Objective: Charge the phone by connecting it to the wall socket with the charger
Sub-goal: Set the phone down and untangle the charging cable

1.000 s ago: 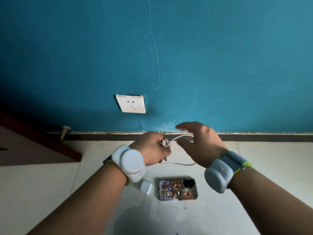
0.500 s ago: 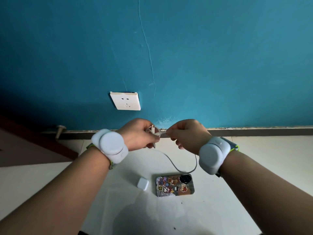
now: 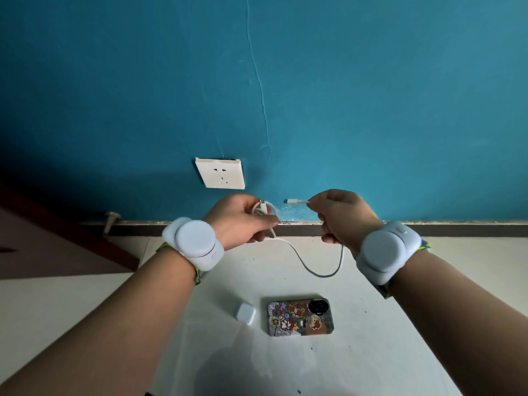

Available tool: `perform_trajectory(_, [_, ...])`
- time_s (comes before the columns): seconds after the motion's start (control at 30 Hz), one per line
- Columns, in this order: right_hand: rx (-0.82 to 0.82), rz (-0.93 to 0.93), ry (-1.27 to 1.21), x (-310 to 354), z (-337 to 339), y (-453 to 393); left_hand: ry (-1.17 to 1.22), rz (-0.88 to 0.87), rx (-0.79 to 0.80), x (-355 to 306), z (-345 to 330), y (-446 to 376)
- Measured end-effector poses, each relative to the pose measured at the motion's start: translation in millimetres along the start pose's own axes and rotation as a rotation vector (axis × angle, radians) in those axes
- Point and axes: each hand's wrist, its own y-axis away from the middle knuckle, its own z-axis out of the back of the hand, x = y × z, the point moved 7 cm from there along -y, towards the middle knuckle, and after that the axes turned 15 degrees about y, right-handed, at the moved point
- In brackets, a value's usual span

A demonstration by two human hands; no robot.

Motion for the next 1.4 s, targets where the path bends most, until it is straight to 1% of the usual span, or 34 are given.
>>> perform_trajectory(0.1, [-0.077,0.124,0.230,3.9,1.2,3.3,0.149,0.048,0.002,-1.2,-3.6,2.7])
perform_trajectory(0.13, [-0.075,0.164,0.297,5.4,-1.5,6.1,0.213,0.074,0.004,-1.2,-5.9,4.0])
perform_trajectory(0.2, [-0.044,0.216,0.348,7.7,-8.6,10.5,0.324,0.110,0.013,-1.4,-11.1,6.9])
perform_trajectory(0.3, [0.014,0.259,0.297,13.6,-16.9,14.1,0.414,0.115,0.030,-3.0,-16.2,9.3])
perform_trajectory(0.43, [0.111,0.252,0.047,20.3,-20.8,17.0,0.438,0.095,0.040,-4.0,-18.1,9.5])
perform_trajectory(0.47, [0.117,0.257,0.025,21.1,-21.4,16.7,0.450,0.096,0.048,-3.8,-17.9,8.9])
perform_trajectory(0.57, [0.029,0.314,0.096,20.9,-16.3,15.8,0.469,0.115,0.073,-3.9,-19.1,9.2])
perform_trajectory(0.6, [0.014,0.320,0.075,21.0,-14.8,15.5,0.470,0.124,0.076,-3.9,-18.8,9.4])
perform_trajectory(0.77, [0.044,0.282,-0.076,18.3,-13.8,10.7,0.483,0.129,0.064,-5.2,-16.4,9.8])
perform_trajectory(0.87, [0.033,0.274,-0.068,17.6,-11.8,8.1,0.524,0.109,0.061,-7.5,-13.9,8.2])
perform_trajectory(1.03, [0.078,0.243,-0.122,19.1,-12.5,11.3,0.614,0.041,0.111,-13.9,-16.1,7.7])
perform_trajectory(1.13, [0.004,0.303,0.030,24.3,-7.5,14.8,0.554,-0.033,0.048,-15.1,-11.9,3.9])
perform_trajectory(1.2, [-0.026,0.329,0.047,26.8,-6.0,17.4,0.537,-0.073,0.021,-15.5,-10.9,2.9])
perform_trajectory(1.3, [-0.071,0.349,0.077,28.4,-1.9,19.2,0.547,-0.128,0.035,-17.1,-12.0,3.4])
perform_trajectory(1.4, [-0.074,0.364,0.118,28.0,-0.6,19.6,0.474,-0.215,-0.023,-21.6,-8.2,3.6])
